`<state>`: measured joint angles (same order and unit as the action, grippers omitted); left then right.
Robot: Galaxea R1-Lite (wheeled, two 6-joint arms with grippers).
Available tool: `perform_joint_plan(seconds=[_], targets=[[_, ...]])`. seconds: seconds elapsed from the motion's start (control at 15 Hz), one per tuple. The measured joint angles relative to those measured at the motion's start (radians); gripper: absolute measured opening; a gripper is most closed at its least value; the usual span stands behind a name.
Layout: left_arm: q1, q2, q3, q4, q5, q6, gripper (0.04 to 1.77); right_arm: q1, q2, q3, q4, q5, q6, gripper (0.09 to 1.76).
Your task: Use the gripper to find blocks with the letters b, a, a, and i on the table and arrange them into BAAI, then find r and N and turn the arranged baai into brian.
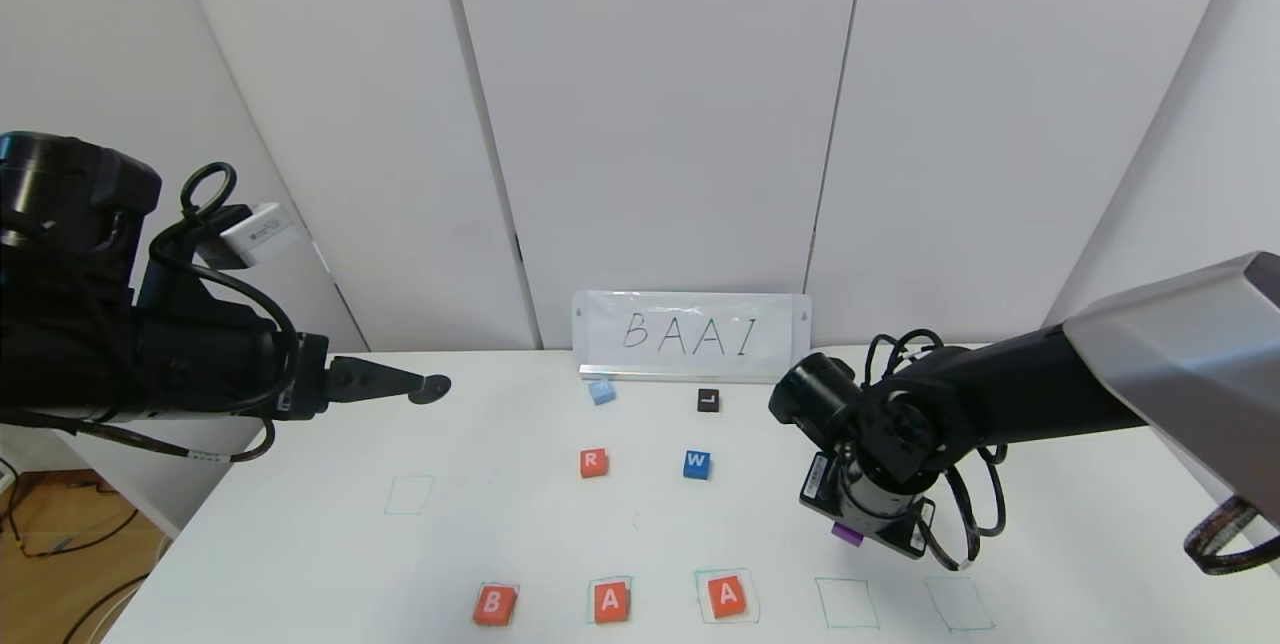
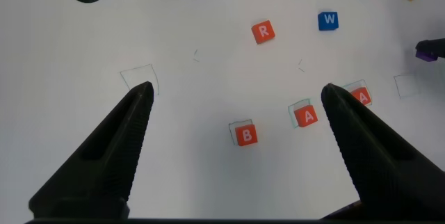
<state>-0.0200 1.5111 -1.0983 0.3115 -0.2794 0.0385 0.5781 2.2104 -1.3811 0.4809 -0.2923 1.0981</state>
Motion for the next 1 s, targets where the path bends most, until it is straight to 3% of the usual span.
perform_joint_plan(seconds=[0.33, 0.6, 1.0], targets=[[0.000, 0.000, -0.001, 0.000, 0.000, 0.000, 1.72, 0.027, -0.057, 0.114, -0.064, 0.008, -0.133, 0.55], [0.000, 0.000, -0.001, 0.000, 0.000, 0.000, 1.72, 0.050, -0.086, 0.230, -0.216, 0.056, -0.249, 0.55], [0.002, 0.000, -0.001, 0.000, 0.000, 0.000, 1.72, 0.069, -0.097, 0.312, -0.244, 0.055, -0.361, 0.55]])
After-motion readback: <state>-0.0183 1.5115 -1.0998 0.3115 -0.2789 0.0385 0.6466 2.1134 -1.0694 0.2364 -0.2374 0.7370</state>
